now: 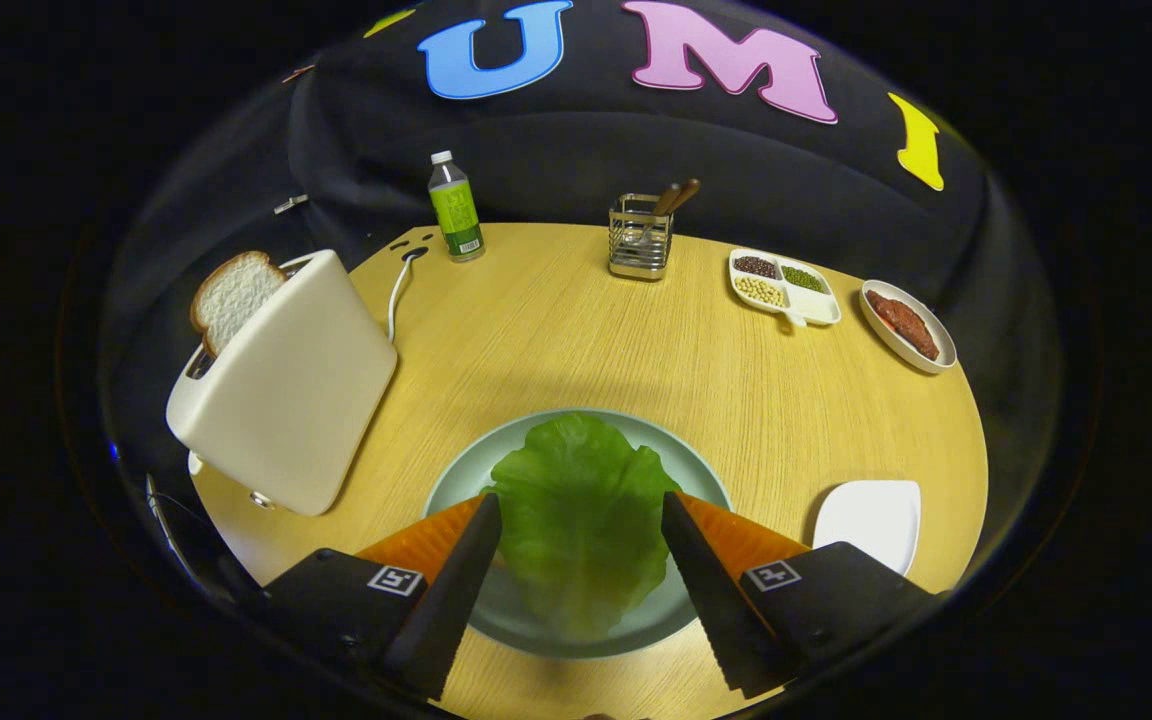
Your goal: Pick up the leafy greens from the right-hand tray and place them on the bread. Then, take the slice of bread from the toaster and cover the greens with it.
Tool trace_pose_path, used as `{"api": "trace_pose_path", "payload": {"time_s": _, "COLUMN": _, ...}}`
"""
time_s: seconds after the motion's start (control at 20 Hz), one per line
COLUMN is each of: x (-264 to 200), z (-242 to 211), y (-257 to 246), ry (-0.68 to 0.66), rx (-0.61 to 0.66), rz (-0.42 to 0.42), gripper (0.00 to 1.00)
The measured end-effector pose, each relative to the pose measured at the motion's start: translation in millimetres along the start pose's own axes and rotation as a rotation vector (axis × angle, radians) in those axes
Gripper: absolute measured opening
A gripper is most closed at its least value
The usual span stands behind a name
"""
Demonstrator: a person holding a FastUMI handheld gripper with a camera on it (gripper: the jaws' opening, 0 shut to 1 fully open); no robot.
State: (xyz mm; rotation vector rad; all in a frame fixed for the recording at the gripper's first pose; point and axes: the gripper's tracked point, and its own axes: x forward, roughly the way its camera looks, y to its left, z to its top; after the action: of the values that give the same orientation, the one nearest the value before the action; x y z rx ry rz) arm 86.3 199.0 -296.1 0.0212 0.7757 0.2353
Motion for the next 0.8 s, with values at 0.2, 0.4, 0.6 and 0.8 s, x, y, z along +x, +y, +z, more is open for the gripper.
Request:
{"api": "trace_pose_path", "payload": {"time_s": 0.2, "x": -21.1, "z": 21.9, "y": 8.4, "ry": -0.047, "rx": 0.013, "rz": 0.009, "gripper": 0.99}}
{"api": "trace_pose_path", "payload": {"time_s": 0.4, "x": -47.4, "z": 59.1, "y": 29.5, "ry": -0.119, "rx": -0.039, "rz": 0.049, "gripper": 0.99}}
{"api": "trace_pose_path", "payload": {"time_s": 0.6, "x": -75.5, "z": 103.0, "y": 68.2, "ry": -0.205, "rx": -0.103, "rz": 0.108, "gripper": 0.99}}
{"api": "trace_pose_path", "payload": {"time_s": 0.8, "x": -96.4, "z": 135.5, "y": 116.3, "ry": -0.281, "rx": -0.228, "rz": 0.169, "gripper": 0.99}}
